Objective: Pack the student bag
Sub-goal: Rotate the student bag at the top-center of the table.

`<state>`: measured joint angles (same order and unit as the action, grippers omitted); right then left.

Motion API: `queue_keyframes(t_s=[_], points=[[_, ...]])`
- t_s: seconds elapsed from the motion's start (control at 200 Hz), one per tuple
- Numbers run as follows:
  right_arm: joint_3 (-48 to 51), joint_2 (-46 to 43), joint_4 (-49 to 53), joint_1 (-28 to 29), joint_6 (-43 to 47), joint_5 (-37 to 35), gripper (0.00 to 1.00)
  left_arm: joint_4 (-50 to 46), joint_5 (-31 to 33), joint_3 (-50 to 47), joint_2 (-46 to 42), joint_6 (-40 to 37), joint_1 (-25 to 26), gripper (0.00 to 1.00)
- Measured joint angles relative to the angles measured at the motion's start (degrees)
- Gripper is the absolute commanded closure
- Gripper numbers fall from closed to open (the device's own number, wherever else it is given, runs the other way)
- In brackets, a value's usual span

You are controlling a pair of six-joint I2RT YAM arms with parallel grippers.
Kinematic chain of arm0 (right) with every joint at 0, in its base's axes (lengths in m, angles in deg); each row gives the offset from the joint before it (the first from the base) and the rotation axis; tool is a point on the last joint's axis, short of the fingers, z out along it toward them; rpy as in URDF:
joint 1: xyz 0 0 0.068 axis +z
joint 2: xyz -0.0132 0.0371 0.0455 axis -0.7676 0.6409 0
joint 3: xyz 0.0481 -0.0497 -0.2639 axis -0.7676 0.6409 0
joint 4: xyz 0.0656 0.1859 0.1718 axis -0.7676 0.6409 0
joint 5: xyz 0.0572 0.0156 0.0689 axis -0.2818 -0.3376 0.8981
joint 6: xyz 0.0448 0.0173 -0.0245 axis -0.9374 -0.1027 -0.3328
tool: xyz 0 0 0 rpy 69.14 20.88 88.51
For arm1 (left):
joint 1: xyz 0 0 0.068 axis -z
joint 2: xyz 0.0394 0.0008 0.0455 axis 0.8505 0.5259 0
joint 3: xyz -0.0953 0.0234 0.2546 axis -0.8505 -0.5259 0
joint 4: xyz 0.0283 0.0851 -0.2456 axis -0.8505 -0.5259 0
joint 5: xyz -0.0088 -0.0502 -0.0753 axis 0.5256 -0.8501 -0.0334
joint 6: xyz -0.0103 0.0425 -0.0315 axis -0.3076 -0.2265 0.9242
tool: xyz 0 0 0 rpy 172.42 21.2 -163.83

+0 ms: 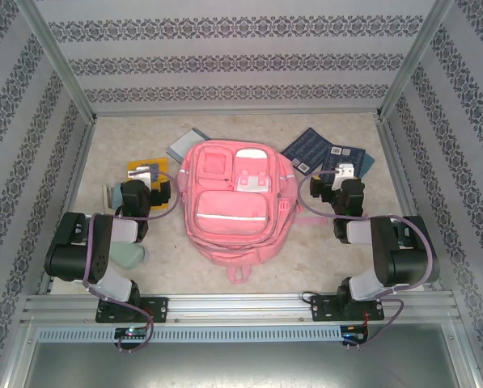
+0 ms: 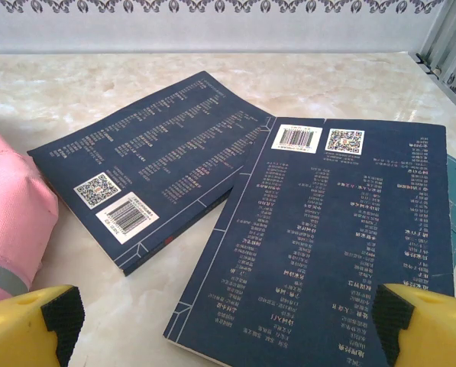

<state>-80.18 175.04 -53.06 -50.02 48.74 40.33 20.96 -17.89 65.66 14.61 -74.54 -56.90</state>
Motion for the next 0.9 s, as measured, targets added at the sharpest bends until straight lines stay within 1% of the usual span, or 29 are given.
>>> queue_keyframes(t_s=[0.734,0.814,0.899], points=[[0.0,0.0,0.0,0.0,0.0,0.0,0.02,-0.3,0.0,0.1,-0.1,0.0,0.0,0.0],[0.0,0.0,0.0,0.0,0.0,0.0,0.02,-4.1,0.3,1.3,-1.3,0.0,0.0,0.0],[0.0,-1.6,1.5,0.0,-0.4,-0.7,0.02,-13.4,1.7,6.1,-4.0,0.3,0.0,0.0]])
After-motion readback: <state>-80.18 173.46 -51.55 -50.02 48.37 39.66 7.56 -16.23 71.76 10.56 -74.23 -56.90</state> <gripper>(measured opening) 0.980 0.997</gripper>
